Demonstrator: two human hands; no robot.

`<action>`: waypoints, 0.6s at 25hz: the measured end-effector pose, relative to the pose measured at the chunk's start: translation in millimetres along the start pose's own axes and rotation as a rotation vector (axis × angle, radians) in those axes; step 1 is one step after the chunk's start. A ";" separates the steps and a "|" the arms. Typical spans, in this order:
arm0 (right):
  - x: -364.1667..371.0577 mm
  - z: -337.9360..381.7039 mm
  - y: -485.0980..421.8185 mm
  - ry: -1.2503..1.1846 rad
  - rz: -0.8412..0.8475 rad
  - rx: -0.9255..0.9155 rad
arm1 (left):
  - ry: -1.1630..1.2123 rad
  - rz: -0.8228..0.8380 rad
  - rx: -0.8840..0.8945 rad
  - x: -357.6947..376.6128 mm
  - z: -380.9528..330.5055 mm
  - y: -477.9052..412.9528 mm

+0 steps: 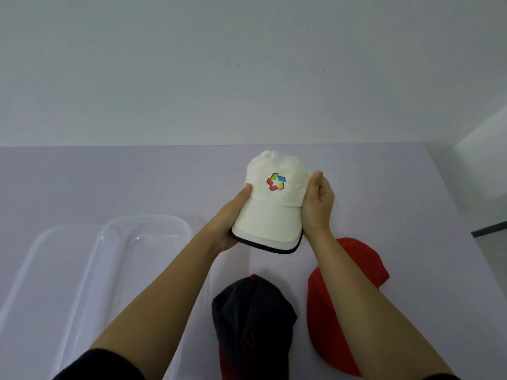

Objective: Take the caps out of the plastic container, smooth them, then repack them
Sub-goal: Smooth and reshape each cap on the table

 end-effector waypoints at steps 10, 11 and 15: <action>27.3 -57.6 60.1 -0.099 0.394 0.739 | 0.255 -0.307 0.347 -34.5 -19.8 -10.3; 24.1 -65.1 63.7 -0.082 0.328 0.789 | 0.209 -0.342 0.360 -37.0 -17.7 -9.5; 4.8 -87.6 70.5 -0.109 -0.077 0.864 | 0.069 -0.450 0.303 -31.7 4.7 -12.8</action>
Point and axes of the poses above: each hand's wrist, its own y-axis away from the middle knuckle, its own x-axis out of the palm, z = x × y, the point moved 9 cm from there along -y, towards the middle knuckle, and after that the axes turned 13 degrees about -z, right-handed, at the moved point
